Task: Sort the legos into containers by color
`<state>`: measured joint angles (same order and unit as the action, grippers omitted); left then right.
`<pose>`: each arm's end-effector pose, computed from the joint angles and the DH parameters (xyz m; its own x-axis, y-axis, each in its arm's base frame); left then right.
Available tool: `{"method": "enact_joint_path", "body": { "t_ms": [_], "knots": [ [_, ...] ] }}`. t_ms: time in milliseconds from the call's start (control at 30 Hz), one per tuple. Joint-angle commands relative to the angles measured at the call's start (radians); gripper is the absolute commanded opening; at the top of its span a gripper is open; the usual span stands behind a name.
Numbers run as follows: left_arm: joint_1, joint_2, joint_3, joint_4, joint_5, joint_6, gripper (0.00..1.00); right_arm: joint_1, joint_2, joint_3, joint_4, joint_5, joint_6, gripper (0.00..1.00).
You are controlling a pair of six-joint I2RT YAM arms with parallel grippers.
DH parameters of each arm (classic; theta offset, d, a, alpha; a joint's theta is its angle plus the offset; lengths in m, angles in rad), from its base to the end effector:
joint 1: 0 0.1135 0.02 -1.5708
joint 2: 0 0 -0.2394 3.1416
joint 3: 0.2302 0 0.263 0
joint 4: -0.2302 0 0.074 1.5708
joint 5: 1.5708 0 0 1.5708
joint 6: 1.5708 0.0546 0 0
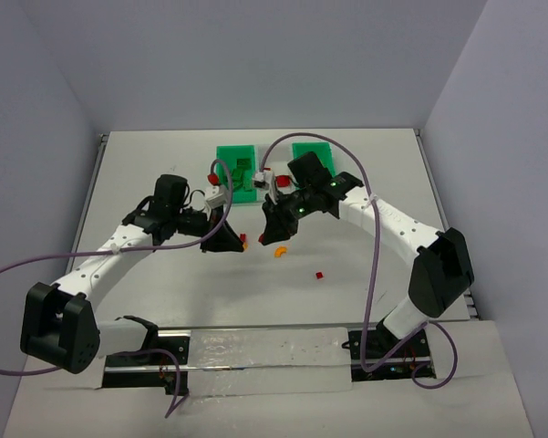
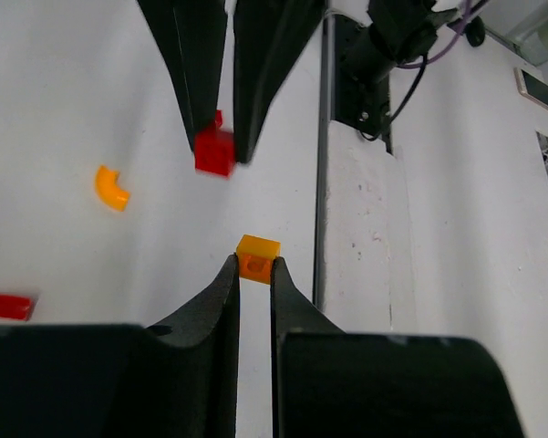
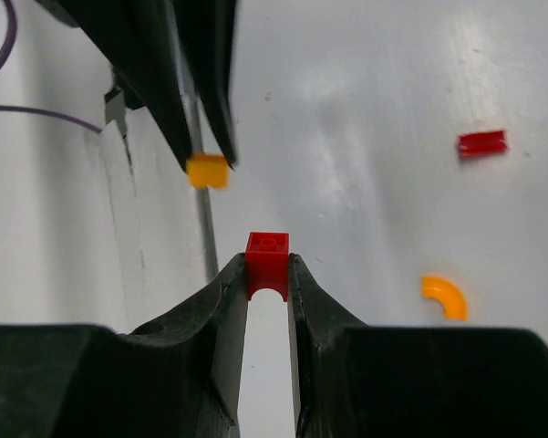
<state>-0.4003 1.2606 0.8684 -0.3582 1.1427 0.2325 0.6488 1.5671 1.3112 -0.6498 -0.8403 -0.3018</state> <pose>0.2359 -0.1538 0.2331 -0.4326 0.2869 -0.8547 0.8984 0.0585 -0.4352 0.2545 0.2440 0.2592 -0.3699 -0.5294 -0.7634 -0.9210 0.1011 0.3762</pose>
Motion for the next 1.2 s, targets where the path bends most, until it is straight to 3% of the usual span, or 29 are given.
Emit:
{"method": "enact_joint_path", "body": {
  "t_ms": [0,133,367,600,667,733,767,800,867,967,1167],
  "knots": [
    [0.056,-0.017,0.039,-0.001,-0.001,0.017,0.0,-0.092,0.042,0.056,-0.021,-0.025,-0.026,0.0],
    [0.076,-0.018,0.047,0.011,-0.02,0.008,0.0,-0.13,0.1,0.116,0.019,0.084,0.01,0.0],
    [0.086,-0.016,0.043,0.088,-0.092,-0.071,0.0,-0.136,0.367,0.42,0.113,0.512,0.153,0.0],
    [0.089,-0.029,0.034,0.112,-0.121,-0.096,0.0,-0.141,0.535,0.569,0.165,0.739,0.199,0.05],
    [0.089,-0.026,0.031,0.126,-0.125,-0.106,0.0,-0.146,0.569,0.59,0.184,0.774,0.21,0.15],
    [0.09,-0.021,0.027,0.138,-0.124,-0.115,0.0,-0.147,0.595,0.614,0.187,0.794,0.212,0.35],
    [0.09,-0.018,0.026,0.148,-0.122,-0.124,0.0,-0.147,0.605,0.634,0.18,0.794,0.205,0.54],
    [0.089,-0.016,0.026,0.148,-0.121,-0.129,0.0,-0.147,0.611,0.634,0.18,0.794,0.205,0.55],
    [0.09,-0.011,0.027,0.157,-0.114,-0.14,0.0,-0.152,0.612,0.644,0.178,0.788,0.195,0.74],
    [0.09,-0.005,0.028,0.17,-0.11,-0.164,0.0,-0.152,0.575,0.617,0.182,0.782,0.176,0.89],
    [0.111,0.013,0.031,0.196,-0.054,-0.222,0.0,-0.151,0.371,0.464,0.188,0.612,0.058,0.85]
  ]
}}
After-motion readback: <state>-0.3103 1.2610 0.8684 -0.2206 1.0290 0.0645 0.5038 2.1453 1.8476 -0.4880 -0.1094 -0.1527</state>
